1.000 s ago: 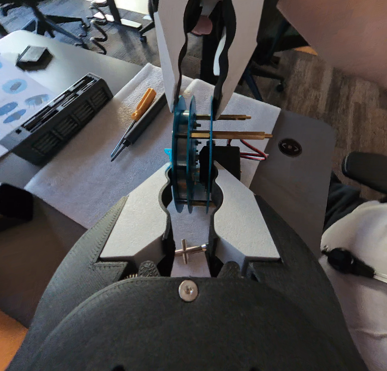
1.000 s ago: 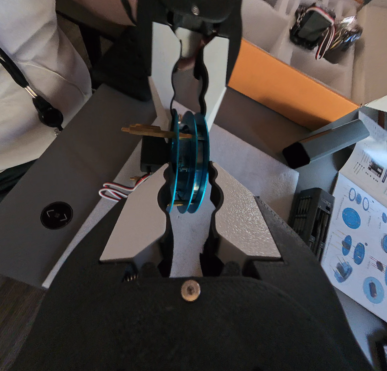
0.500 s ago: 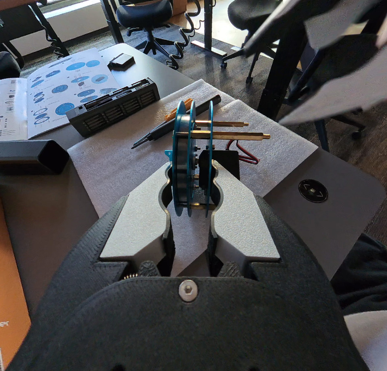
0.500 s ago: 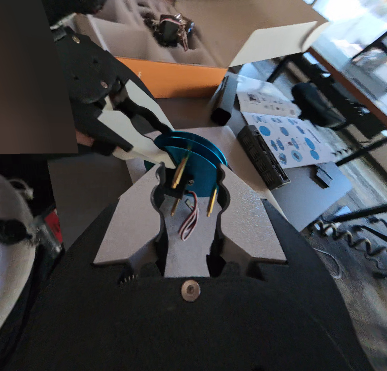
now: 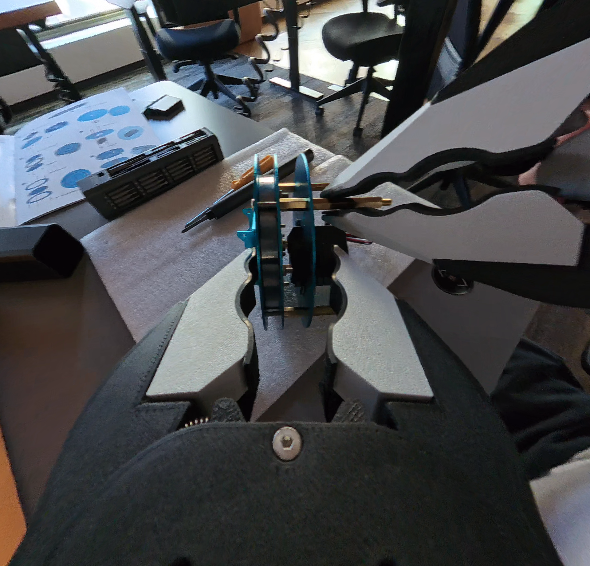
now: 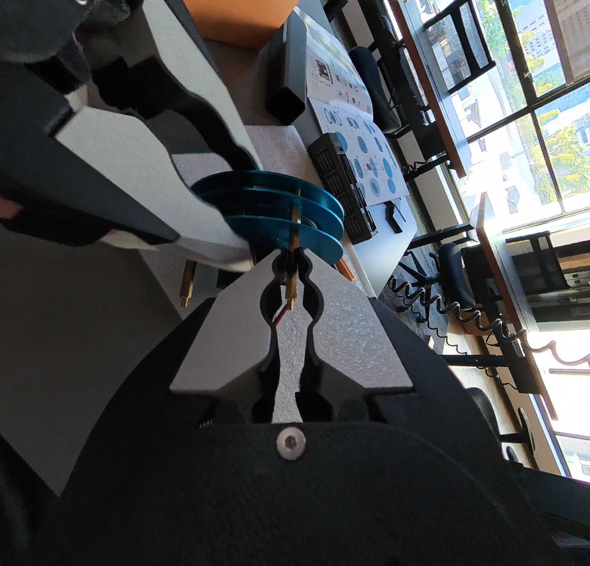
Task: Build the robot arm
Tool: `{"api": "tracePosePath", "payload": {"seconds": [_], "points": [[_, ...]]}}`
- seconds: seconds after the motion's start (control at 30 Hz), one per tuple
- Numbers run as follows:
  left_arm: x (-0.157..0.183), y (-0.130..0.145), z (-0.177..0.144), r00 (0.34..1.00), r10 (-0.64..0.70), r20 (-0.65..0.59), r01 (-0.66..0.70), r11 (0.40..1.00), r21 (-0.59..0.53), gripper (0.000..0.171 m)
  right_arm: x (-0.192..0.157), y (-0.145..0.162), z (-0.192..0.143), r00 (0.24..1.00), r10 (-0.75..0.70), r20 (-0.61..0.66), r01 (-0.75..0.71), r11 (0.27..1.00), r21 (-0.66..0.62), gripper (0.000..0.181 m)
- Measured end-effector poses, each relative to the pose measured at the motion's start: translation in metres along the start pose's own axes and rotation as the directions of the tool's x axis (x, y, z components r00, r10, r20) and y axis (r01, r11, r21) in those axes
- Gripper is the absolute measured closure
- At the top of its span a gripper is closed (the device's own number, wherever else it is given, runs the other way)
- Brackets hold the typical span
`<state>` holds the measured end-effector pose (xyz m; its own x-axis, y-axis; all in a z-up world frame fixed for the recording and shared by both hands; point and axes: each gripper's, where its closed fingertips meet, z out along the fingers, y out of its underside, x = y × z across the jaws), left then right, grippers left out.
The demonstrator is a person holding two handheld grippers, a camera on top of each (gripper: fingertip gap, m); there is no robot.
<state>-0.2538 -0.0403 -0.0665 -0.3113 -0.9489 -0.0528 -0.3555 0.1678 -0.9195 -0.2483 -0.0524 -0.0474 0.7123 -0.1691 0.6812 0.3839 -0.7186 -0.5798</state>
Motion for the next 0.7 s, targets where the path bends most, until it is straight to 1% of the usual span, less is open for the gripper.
{"api": "tracePosePath", "payload": {"seconds": [0.03,0.13,0.17,0.23,0.3,0.4,0.47,0.53,0.6,0.63,0.7], "points": [[0.000,-0.003,-0.001,1.000,0.002,-0.024,-0.002,1.000,0.017,0.117,0.000,0.000,0.000,1.000,0.009,-0.005,-0.009,1.000,0.004,0.177],[-0.010,-0.012,-0.005,0.999,0.044,-0.021,-0.042,0.997,0.067,0.099,0.000,-0.001,-0.001,1.000,0.012,-0.027,-0.012,1.000,0.016,0.177],[-0.011,-0.014,-0.004,0.997,0.064,-0.030,-0.062,0.995,0.072,0.101,0.001,-0.002,-0.001,0.999,0.001,-0.047,0.000,1.000,0.023,0.177],[-0.005,-0.015,-0.001,0.990,0.119,-0.078,-0.112,0.990,0.089,0.115,0.003,-0.001,0.000,0.994,-0.048,-0.096,0.052,0.998,0.032,0.177],[0.000,-0.015,-0.001,0.983,0.138,-0.119,-0.126,0.987,0.099,0.125,0.004,-0.002,0.000,0.988,-0.081,-0.128,0.087,0.995,0.042,0.177],[-0.003,-0.014,-0.003,0.981,0.147,-0.128,-0.134,0.985,0.105,0.134,0.002,-0.005,0.000,0.993,-0.046,-0.113,0.055,0.995,0.077,0.177],[-0.004,-0.014,-0.004,0.983,0.137,-0.122,-0.124,0.987,0.105,0.136,0.001,-0.005,0.000,0.995,-0.009,-0.100,0.017,0.996,0.088,0.177],[-0.005,-0.014,-0.003,0.986,0.148,-0.082,-0.139,0.984,0.112,0.137,0.000,-0.006,0.000,0.995,0.081,-0.061,-0.074,0.991,0.116,0.177],[-0.005,-0.014,-0.003,0.988,0.151,-0.036,-0.145,0.982,0.122,0.138,-0.001,-0.006,-0.001,0.974,0.227,0.019,-0.228,0.964,0.137,0.178],[-0.005,-0.014,-0.002,0.989,0.148,-0.024,-0.143,0.981,0.127,0.138,-0.001,-0.005,-0.001,0.947,0.313,0.074,-0.321,0.937,0.140,0.178],[-0.004,-0.014,-0.002,0.988,0.151,-0.015,-0.148,0.981,0.127,0.139,-0.002,-0.004,-0.002,0.853,0.485,0.192,-0.511,0.850,0.127,0.178]]}}
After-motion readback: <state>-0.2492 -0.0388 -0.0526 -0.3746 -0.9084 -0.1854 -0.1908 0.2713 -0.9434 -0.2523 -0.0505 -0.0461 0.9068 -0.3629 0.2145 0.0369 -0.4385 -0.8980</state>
